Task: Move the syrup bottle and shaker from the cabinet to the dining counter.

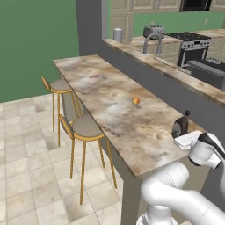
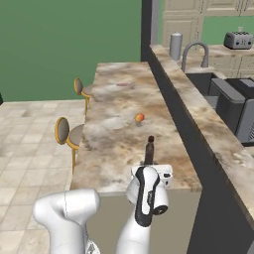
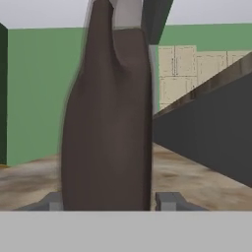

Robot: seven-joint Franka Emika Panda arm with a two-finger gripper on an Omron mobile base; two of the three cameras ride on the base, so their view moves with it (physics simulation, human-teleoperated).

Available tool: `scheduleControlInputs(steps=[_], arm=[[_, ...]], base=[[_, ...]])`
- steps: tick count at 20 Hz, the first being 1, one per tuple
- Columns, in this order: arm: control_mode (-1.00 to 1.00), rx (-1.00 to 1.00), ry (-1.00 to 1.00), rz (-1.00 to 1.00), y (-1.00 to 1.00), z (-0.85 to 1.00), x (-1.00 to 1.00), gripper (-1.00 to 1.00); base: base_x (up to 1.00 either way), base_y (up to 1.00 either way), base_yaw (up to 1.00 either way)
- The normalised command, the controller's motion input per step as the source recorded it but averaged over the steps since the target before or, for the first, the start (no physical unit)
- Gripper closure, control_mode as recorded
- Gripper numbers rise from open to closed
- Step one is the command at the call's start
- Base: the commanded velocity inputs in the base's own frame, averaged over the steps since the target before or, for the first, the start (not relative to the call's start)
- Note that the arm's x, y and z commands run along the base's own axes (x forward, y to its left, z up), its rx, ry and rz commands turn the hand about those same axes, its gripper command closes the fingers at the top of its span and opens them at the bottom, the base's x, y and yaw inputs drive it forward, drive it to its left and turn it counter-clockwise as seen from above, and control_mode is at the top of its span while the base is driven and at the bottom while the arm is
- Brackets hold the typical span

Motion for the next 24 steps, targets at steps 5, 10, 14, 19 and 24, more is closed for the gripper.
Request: scheduleControlInputs(steps=[5,10,14,19,24], arm=[[-1.0,-0.03,0.01,0.0,0.0,-0.08,0.0,1.0],[-1.0,-0.01,0.03,0.0,0.0,-0.05,0.0,1.0],[-1.0,0.0,0.02,0.0,0.0,-0.05,0.0,1.0],[-1.0,0.0,0.05,0.0,0.0,-0.04,0.01,1.0],[-1.0,-0.01,0.02,0.0,0.0,-0.14,0.0,-1.0]], base=[[0.0,0.0,0.0],[0.0,0.0,0.0],[0.0,0.0,0.0],[0.0,0.0,0.0],[0.0,0.0,0.0]])
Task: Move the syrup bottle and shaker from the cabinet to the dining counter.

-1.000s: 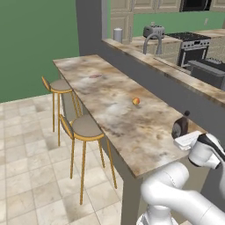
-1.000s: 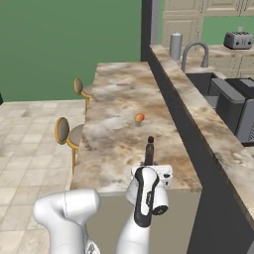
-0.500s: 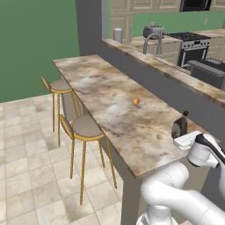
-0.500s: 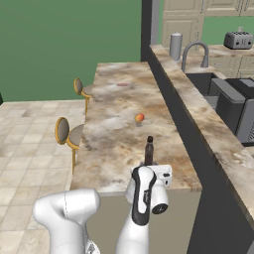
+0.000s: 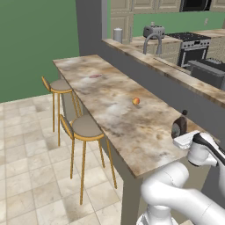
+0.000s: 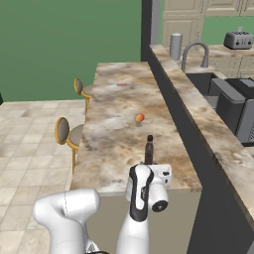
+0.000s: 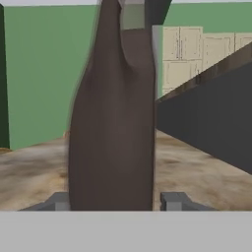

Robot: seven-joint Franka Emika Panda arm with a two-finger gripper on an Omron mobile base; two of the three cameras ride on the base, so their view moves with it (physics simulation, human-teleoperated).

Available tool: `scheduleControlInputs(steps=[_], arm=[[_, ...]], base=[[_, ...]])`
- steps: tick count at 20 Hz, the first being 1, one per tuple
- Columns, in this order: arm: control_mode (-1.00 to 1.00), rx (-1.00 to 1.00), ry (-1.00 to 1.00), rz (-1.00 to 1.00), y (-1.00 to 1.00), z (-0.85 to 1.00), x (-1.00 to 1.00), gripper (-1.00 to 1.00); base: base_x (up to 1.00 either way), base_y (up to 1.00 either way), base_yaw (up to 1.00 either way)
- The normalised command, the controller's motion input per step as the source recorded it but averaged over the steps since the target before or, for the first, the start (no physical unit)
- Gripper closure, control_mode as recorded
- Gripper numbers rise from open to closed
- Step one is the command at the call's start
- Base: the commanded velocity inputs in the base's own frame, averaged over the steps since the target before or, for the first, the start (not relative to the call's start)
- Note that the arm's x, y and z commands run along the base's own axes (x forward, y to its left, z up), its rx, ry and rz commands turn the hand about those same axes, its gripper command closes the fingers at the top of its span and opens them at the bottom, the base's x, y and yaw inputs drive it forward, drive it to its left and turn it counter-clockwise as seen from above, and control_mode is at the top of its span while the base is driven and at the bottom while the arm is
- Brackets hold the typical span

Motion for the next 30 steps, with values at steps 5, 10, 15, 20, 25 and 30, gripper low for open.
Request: scheduleControlInputs(steps=[5,10,15,20,25,30], arm=[[-1.0,0.0,0.01,0.0,0.0,-0.05,0.0,-1.0],[-1.0,0.0,0.0,0.0,-0.04,0.03,0.0,-1.0],[-1.0,0.0,0.0,0.0,-0.13,0.31,-0.04,-1.0],[-1.0,0.0,0.03,0.0,-0.12,0.49,-0.21,-1.0],[-1.0,0.0,0.09,0.0,-0.03,0.35,-0.44,-1.0],[-1.0,0.0,0.03,0.0,0.0,0.45,-0.58,-1.0]], base=[[0.0,0.0,0.0],[0.0,0.0,0.0],[0.0,0.0,0.0],[0.0,0.0,0.0],[0.0,0.0,0.0],[0.0,0.0,0.0]])
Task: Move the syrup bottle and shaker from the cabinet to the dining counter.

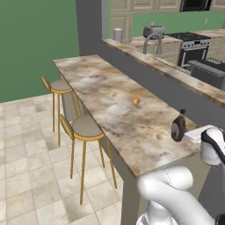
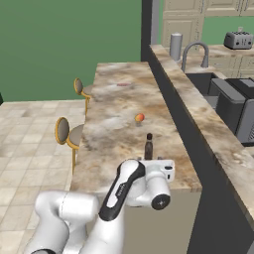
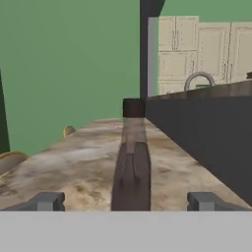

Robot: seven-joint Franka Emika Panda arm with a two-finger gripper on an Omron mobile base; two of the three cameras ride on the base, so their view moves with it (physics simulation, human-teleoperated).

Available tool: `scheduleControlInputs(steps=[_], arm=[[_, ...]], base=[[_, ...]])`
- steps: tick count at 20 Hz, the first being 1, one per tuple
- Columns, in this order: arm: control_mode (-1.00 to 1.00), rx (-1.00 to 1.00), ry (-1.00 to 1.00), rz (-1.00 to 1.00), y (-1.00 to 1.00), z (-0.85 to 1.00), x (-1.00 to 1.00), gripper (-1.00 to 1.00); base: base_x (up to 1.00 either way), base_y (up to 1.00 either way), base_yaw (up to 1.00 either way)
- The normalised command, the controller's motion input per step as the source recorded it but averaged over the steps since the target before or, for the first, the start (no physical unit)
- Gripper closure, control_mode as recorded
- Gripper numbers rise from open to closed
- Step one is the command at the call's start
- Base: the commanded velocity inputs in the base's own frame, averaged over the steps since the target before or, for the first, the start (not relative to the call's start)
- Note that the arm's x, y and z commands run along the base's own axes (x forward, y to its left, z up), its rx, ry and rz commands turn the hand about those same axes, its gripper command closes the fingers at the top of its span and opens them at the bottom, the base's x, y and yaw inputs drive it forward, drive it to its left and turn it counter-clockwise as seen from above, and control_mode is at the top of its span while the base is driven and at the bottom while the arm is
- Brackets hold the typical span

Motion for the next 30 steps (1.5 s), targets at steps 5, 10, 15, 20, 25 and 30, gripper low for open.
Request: scheduleControlInputs(steps=[5,10,15,20,25,30], arm=[[-1.0,0.0,0.0,0.01,0.0,0.7,-0.55,-1.0],[-1.0,0.0,0.03,0.01,0.06,0.79,-0.39,-1.0],[-1.0,0.0,0.15,0.01,0.27,0.78,-0.32,-1.0],[-1.0,0.0,0.33,0.01,0.37,0.77,-0.32,-1.0],[-1.0,0.0,0.5,0.0,0.38,0.68,-0.21,-1.0],[-1.0,0.0,0.57,0.0,0.3,0.5,-0.19,-1.0]], base=[[0.0,0.0,0.0],[0.0,0.0,0.0],[0.0,0.0,0.0],[0.0,0.0,0.0],[0.0,0.0,0.0],[0.0,0.0,0.0]])
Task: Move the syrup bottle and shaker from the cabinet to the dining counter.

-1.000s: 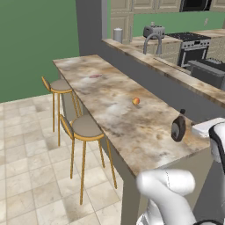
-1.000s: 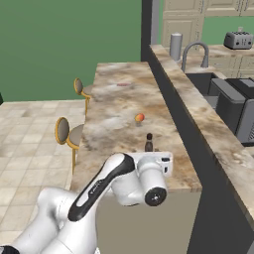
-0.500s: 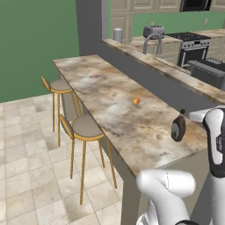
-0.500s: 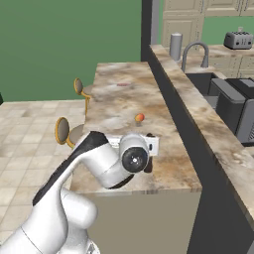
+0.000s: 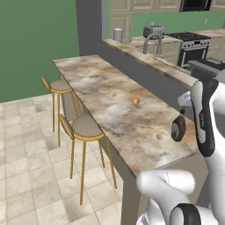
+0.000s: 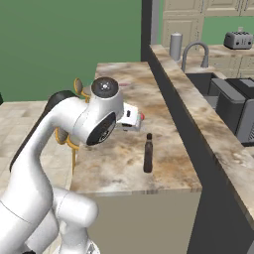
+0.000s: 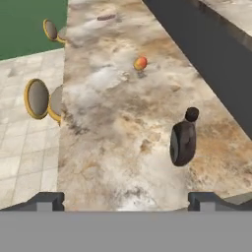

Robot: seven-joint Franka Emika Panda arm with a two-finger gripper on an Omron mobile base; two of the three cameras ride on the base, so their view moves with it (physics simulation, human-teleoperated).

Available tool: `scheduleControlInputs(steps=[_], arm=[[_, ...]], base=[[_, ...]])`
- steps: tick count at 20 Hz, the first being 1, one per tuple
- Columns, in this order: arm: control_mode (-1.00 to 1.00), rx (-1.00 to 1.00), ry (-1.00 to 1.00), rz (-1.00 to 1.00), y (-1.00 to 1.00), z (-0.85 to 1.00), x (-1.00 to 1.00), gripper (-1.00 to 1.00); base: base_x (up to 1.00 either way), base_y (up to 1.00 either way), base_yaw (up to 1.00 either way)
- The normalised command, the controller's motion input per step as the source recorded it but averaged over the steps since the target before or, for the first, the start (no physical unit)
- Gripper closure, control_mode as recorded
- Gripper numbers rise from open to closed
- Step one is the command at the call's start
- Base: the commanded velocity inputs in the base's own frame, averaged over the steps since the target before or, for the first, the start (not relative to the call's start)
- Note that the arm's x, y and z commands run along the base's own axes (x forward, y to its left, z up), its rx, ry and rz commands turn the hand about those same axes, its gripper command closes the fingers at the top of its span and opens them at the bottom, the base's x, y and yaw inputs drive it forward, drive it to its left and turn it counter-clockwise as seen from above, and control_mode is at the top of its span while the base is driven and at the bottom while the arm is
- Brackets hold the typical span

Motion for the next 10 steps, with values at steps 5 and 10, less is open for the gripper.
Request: scheduleControlInputs(steps=[5,10], arm=[[-1.0,0.03,0.41,0.0,0.21,0.08,-0.22,-1.0],[-1.0,0.02,0.07,0.0,0.3,-0.16,-0.43,-1.0]], base=[[0.0,0.0,0.0],[0.0,0.0,0.0]])
